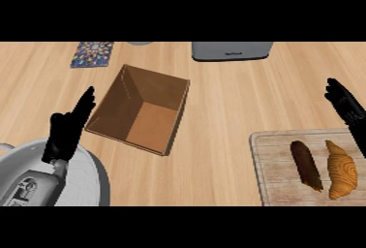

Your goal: Pick the croissant from the cutting board and place it in the cardboard box

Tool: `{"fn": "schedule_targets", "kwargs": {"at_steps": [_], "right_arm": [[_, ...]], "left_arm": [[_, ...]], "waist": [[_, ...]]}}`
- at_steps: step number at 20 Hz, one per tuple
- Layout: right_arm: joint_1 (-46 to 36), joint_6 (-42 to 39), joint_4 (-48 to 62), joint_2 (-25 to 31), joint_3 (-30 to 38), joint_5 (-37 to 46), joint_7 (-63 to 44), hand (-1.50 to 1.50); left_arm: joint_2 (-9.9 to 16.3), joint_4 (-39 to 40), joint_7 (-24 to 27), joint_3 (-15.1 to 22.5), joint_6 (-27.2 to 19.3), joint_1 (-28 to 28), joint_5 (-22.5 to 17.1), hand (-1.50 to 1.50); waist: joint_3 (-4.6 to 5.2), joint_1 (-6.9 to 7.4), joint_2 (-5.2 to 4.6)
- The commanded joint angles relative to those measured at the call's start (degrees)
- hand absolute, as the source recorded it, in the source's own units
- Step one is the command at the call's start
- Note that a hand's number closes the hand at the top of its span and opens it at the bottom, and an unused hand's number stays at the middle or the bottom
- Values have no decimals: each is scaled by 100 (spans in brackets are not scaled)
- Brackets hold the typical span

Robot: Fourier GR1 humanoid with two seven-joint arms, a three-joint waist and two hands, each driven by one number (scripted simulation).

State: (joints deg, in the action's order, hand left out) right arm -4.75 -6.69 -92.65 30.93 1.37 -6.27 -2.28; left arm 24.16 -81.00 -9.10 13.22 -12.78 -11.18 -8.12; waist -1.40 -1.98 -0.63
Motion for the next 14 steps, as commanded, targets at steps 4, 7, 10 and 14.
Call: {"fn": "schedule_targets", "kwargs": {"at_steps": [4,7,10,14], "right_arm": [[-368,759,317,-309,911,5,860,-150],[295,1164,584,1253,954,1842,64,-150],[262,2905,830,-383,1749,1341,513,-150],[515,3022,1088,-1130,1843,980,2016,-150]], "left_arm": [[94,-311,169,-88,-402,276,478,0],[223,-214,267,-239,-310,387,342,0],[73,-509,314,-139,-409,677,360,0],[9,-603,367,-165,-403,902,459,0]], "waist": [[130,247,69],[308,20,-68],[120,186,82],[132,211,66]]}}
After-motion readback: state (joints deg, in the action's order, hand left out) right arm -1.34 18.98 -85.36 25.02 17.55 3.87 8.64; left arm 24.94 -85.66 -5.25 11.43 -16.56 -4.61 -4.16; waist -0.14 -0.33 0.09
